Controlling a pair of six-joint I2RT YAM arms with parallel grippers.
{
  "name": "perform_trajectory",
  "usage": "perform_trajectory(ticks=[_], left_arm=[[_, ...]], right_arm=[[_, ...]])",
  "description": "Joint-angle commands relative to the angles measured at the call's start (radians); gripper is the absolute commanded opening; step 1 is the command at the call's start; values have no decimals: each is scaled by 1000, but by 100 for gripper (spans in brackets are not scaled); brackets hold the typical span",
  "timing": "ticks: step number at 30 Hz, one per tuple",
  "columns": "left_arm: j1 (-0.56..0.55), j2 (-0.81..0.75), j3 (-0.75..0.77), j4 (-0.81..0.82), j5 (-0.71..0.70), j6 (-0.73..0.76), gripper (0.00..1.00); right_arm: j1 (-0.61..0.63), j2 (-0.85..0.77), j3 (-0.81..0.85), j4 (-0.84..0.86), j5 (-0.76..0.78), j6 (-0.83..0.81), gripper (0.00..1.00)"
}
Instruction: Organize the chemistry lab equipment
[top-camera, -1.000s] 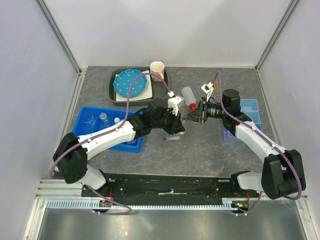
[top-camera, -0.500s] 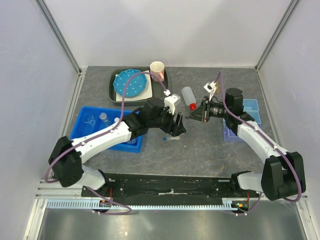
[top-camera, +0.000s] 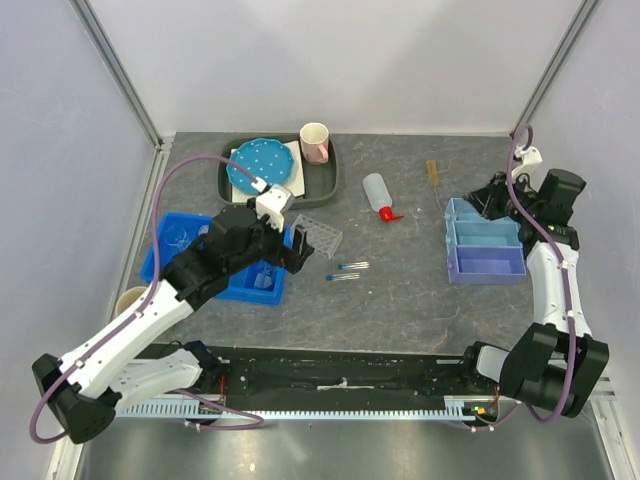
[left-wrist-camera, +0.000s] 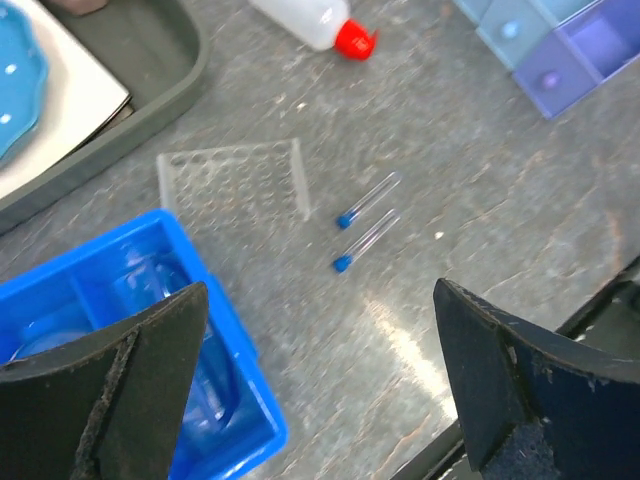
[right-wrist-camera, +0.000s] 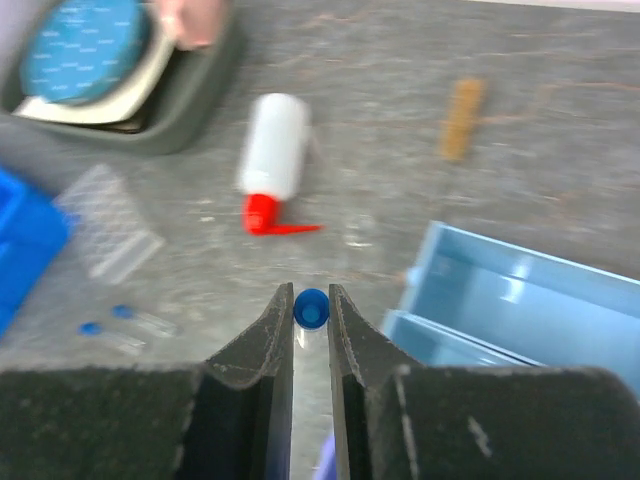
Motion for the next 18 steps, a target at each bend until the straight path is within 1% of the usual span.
perform_trajectory(ticks=[1,2,5,9,11,15,16,18], left_arm=[[4,-68,-72,-63,-95,88,100],[4,-87,-83,-62,-98,88,100],[4,-101,-120,-56,-115,79,100],[4,-102,-135,-63,-111,72,100],[4,-107,-137,-63,-115,74,100],[4,-119,-143,-60,-131,75,100],[4,-121,-141,-60,-134,75,99],[4,-125,-145,-57,-141,74,99]], right_arm=[[-56,44,65,-43,188,-200,15],[-64,75,74,-40,240,-232,15],[-65,138,126,-33,315,-262,15],[-64,207,190,-33,328,-256,15],[-64,219,195,-34,305,-243,15],[-49,172,140,-43,178,-231,15],[-35,154,125,-49,162,-252,15],[31,95,85,-77,136,-280,15]])
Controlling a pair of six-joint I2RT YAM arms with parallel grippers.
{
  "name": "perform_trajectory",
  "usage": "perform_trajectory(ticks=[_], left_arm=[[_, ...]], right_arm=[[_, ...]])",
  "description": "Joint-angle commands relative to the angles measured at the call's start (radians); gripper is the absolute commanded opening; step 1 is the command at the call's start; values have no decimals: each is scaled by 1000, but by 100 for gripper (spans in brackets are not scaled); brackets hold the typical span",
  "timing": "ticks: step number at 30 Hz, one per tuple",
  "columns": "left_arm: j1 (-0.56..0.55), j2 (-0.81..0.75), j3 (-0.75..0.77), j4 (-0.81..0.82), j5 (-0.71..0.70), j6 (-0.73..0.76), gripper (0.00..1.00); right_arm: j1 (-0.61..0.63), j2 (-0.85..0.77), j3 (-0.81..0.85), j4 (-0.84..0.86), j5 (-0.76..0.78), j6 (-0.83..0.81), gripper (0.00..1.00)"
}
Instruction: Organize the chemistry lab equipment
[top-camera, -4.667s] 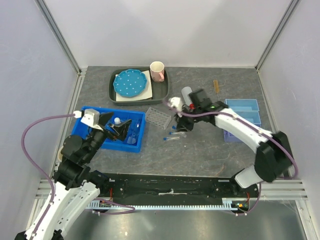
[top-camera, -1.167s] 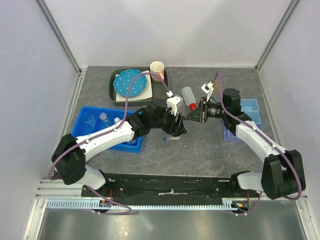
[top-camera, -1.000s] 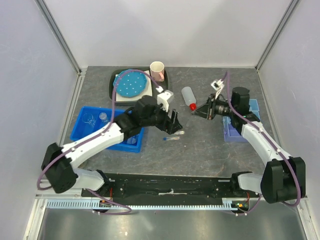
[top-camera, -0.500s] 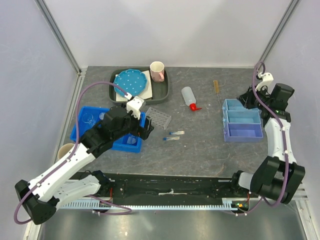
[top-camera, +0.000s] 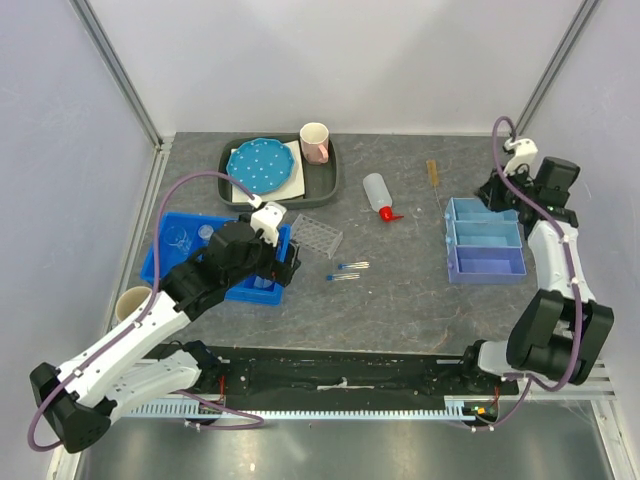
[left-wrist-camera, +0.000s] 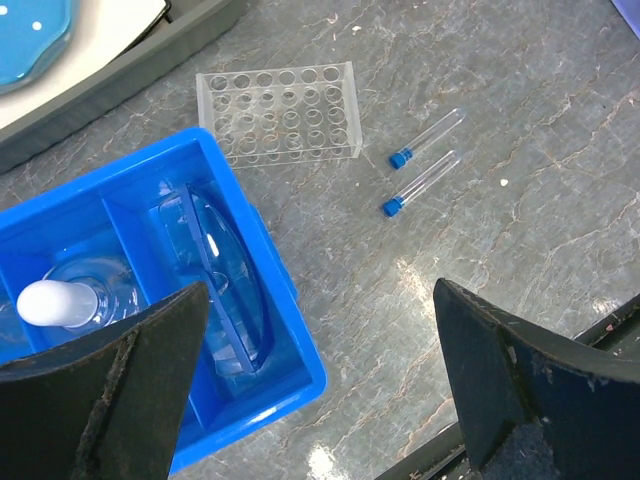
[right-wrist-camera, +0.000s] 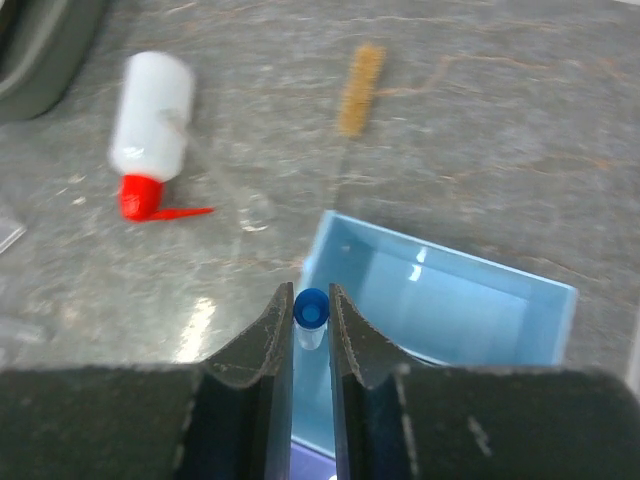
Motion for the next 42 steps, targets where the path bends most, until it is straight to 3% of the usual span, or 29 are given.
perform_trajectory(ticks=[1,7,16,21,27,32,42], left_arm=[[3,-31,-3,20,-47,38,99],[4,-85,-25,44,-203,44,99],[9,-215,-88,107,-418,74,98],[12,-251,-108,130,-435,88,98],[18,-237,-117,136,-439,94,98],[26,-222,-114,136,-427,96,98],[40,-223,-114,138,-409,96,97]], right_arm=[[111,-130,-62,-22,-127,-74,15],[483,-150,-84,30,-116,-70,15],[856,155,80,157,11,-79,17],[931,304,188,312,82,-7,17],[975,506,329,313,119,27,17],[990,576,410,288,135,27,17],[990,619,418,280,166,31,17]])
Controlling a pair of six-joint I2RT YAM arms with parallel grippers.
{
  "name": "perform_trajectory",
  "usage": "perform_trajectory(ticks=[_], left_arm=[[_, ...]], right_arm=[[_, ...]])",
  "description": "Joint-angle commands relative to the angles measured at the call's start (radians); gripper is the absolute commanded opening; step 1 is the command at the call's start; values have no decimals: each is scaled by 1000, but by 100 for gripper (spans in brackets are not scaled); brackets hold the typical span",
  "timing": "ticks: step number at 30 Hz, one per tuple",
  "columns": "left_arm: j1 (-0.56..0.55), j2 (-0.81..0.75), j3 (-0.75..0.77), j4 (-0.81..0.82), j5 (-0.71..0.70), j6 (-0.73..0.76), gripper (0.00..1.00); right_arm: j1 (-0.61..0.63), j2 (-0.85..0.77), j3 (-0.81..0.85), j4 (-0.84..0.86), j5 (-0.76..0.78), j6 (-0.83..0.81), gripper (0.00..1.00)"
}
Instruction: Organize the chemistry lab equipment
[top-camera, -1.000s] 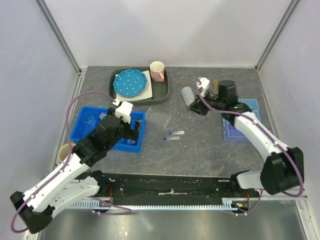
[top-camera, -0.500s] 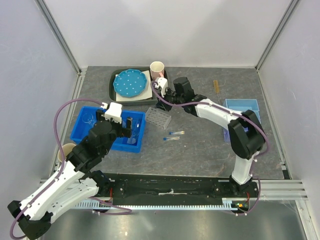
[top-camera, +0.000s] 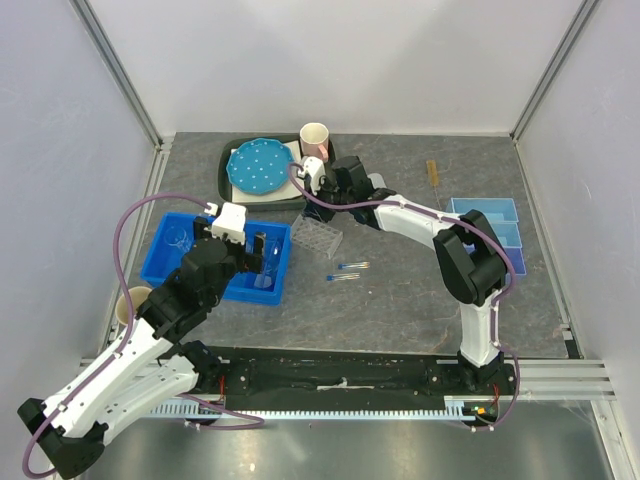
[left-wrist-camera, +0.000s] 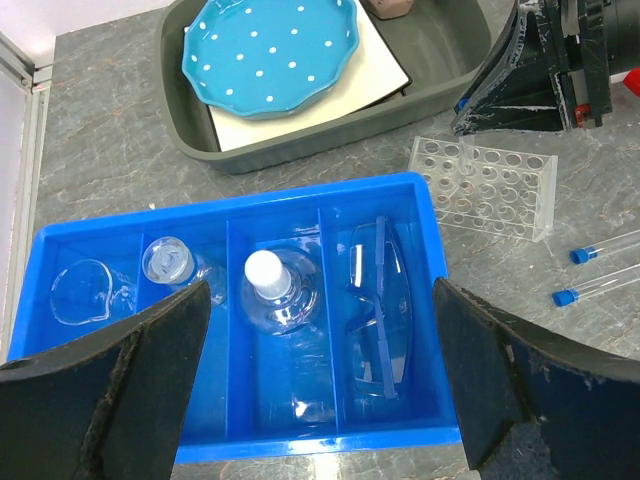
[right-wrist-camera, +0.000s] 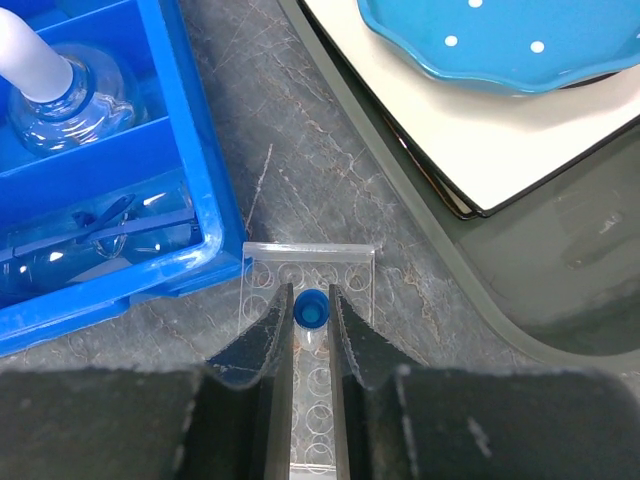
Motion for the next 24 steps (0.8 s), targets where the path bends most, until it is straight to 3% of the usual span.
perform_trajectory(ticks=[1,24], left_arm=[[7,-4,1,46,3,30,97],[13,-10,2,46,23,26,97]], right_arm=[[4,13,44,21,19,12,17],[2,30,-7,28,32,1,22]])
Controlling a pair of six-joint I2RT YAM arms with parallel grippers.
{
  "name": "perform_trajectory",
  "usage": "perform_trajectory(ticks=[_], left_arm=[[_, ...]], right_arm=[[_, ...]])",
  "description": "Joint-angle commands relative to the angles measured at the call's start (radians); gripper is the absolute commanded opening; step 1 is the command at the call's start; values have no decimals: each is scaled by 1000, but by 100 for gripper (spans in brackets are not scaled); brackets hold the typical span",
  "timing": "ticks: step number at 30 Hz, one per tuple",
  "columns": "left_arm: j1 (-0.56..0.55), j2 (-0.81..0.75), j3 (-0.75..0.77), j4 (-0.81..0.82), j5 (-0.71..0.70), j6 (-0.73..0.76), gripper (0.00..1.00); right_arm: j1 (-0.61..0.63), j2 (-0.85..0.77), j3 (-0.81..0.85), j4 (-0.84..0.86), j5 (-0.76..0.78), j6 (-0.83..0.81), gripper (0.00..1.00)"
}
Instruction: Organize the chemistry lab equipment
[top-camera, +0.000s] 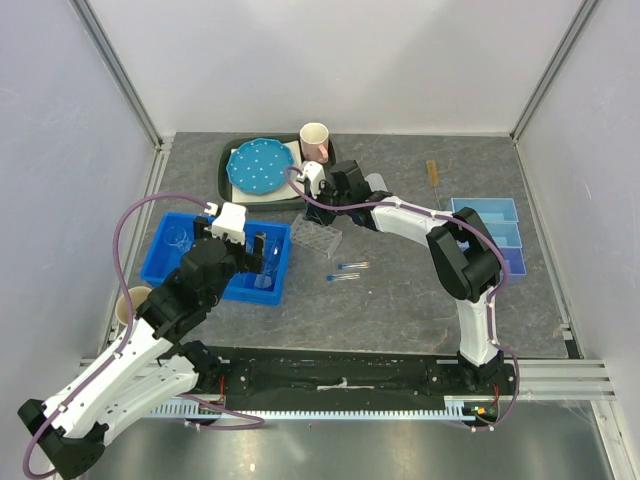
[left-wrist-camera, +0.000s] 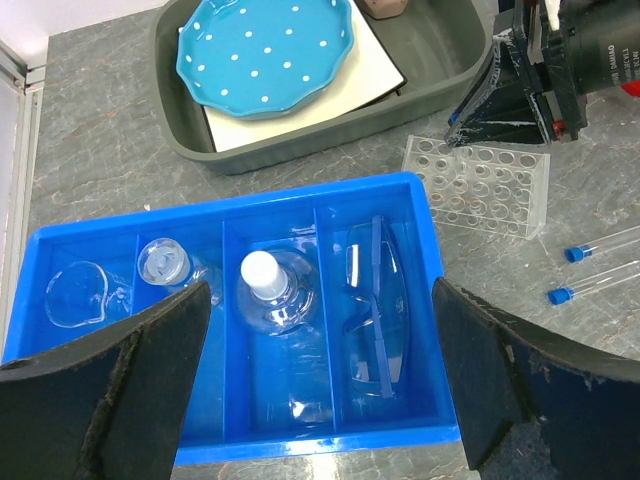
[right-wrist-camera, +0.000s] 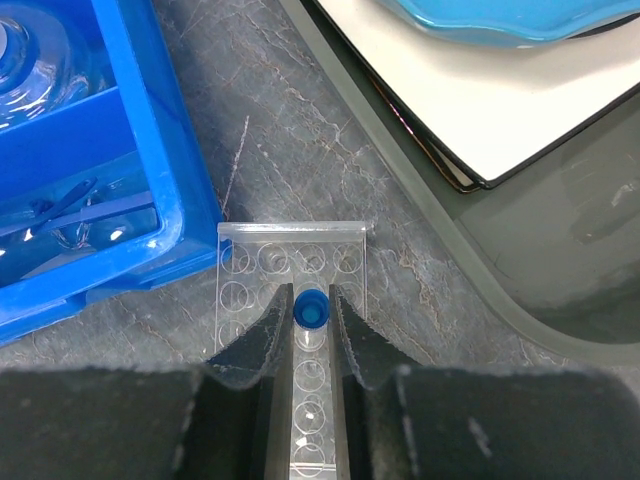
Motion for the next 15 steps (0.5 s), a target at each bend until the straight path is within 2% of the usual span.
perform_trajectory(ticks=[1,15], left_arm=[[6,-11,2,48,6,26,97],[9,-11,4,43,23,25,97]], right_arm=[[4,-17,-13,27,-6,-2,22],[4,-86,-66,12,-9,-32,32]])
